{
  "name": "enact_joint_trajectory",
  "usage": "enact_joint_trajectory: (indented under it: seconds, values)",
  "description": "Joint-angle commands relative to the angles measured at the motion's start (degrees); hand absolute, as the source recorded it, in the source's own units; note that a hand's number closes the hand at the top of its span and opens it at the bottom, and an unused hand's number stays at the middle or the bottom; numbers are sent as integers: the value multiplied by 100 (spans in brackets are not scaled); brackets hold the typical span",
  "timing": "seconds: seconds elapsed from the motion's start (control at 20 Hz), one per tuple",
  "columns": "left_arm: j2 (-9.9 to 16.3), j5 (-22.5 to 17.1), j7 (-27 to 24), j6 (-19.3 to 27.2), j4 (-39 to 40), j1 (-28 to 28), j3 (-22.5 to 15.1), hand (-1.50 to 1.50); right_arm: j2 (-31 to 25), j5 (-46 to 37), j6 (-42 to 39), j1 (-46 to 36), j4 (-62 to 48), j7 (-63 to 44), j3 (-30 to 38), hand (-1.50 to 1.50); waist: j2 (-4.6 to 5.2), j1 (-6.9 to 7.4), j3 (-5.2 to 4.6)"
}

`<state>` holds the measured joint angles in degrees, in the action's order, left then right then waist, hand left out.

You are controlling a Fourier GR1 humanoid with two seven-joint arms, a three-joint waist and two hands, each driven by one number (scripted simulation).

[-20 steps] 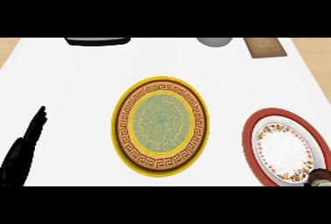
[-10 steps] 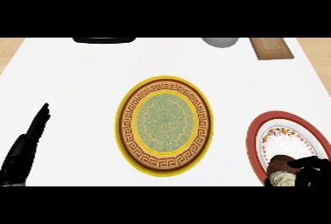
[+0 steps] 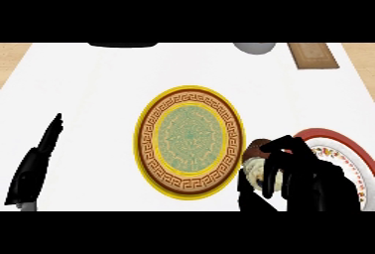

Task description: Pick the cupcake from the plate and place it in the plate

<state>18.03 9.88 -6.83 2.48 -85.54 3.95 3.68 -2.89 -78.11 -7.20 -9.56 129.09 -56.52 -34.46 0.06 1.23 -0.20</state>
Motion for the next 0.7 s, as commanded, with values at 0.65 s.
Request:
enact_joint_trajectory:
  seconds: [0.65]
  values:
    - [-1,-49,-155,-206,-81,80,97,0,287,2146,1794,-2962,-4402,-1504,-124,150,19,111,17]
